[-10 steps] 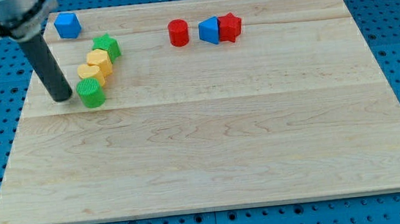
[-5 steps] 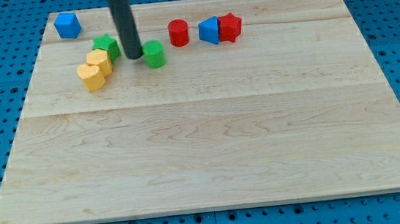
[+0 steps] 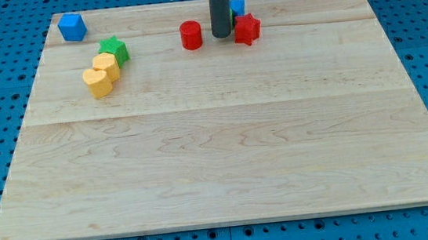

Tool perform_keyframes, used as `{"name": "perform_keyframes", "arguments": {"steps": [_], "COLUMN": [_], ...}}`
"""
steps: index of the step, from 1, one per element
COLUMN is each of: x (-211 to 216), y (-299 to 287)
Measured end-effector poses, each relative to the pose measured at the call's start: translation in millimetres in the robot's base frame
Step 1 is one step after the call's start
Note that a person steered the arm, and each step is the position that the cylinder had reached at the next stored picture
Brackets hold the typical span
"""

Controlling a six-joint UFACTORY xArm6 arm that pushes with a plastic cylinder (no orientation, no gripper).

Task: Push the green circle to the top center

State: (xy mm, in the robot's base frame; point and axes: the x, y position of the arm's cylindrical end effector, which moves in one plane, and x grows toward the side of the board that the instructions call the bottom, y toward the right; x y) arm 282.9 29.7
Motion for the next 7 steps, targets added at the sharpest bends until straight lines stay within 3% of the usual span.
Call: {"name": "perform_keyframes", "arguments": {"steps": [2,5,7], "x": [-9.9,-23.1,-70.5], "y": [15.5,-56.8,-88.6]}}
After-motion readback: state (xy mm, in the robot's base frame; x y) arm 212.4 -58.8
